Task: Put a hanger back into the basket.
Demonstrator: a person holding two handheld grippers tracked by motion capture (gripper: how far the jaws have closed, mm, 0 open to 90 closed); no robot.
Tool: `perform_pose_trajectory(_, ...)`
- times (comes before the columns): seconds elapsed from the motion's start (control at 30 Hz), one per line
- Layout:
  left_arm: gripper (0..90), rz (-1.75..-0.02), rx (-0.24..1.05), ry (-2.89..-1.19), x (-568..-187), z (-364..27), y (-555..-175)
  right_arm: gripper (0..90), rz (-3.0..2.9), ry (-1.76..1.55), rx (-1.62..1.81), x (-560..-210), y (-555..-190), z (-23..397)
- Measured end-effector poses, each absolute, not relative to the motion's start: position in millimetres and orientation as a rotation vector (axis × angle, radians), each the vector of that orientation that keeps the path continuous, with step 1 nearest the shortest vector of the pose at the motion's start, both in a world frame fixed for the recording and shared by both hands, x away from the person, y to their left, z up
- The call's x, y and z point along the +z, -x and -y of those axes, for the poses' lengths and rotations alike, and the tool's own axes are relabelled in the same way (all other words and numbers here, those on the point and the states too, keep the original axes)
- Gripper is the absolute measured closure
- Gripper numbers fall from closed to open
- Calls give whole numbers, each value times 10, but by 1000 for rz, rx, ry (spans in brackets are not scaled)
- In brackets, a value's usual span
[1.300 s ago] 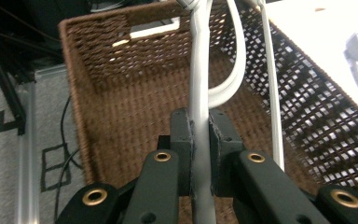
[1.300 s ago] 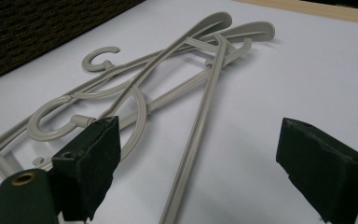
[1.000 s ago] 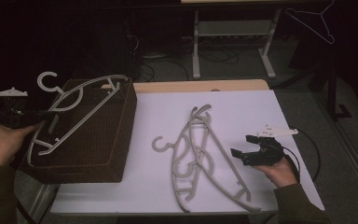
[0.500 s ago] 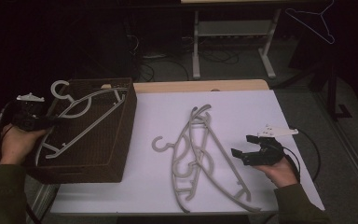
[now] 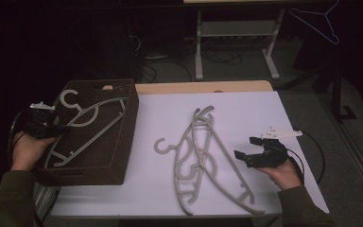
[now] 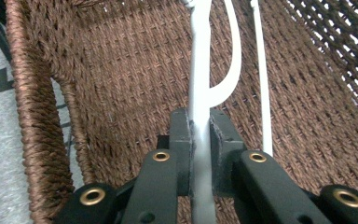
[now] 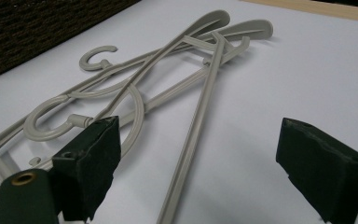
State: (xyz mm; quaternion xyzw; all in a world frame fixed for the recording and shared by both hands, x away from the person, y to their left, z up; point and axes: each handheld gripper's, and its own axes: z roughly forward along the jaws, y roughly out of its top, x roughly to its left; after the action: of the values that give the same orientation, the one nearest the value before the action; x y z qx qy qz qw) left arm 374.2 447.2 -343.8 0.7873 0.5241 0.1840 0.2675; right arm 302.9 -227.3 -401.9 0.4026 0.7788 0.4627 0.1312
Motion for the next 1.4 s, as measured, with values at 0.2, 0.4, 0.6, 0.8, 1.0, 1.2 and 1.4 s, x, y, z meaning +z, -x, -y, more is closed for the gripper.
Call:
perform_pose_trajectory(0.2,598,-1415,490,-2015,-3359,-4532,-3699,136,-2262,-1167,1353,-4013,-3028,2271)
perform_pose_trajectory(0.4,464,-1352,430,-1952,-3248,-4375,-3652,136,-2265,-1160,1355,-4011,-3027,2259)
perform_pose_trajectory(0.6,360,-1255,371,-1901,-3157,-4063,-3619,137,-2267,-1159,1351,-4000,-3021,2252)
perform_pose_trajectory(0.8,291,-1181,335,-1879,-3091,-3735,-3605,144,-2266,-1149,1353,-3978,-3018,2253)
perform_pose_trajectory(1.0,270,-1091,321,-1880,-3034,-3378,-3559,191,-2297,-1144,1343,-3972,-3005,2241)
perform_pose_trajectory(1.2,260,-1008,298,-1911,-3042,-3001,-3536,321,-2341,-1126,1328,-3940,-2964,2218)
perform_pose_trajectory(1.4,317,-917,298,-1945,-3038,-2614,-3469,550,-2392,-1116,1291,-3953,-2916,2199)
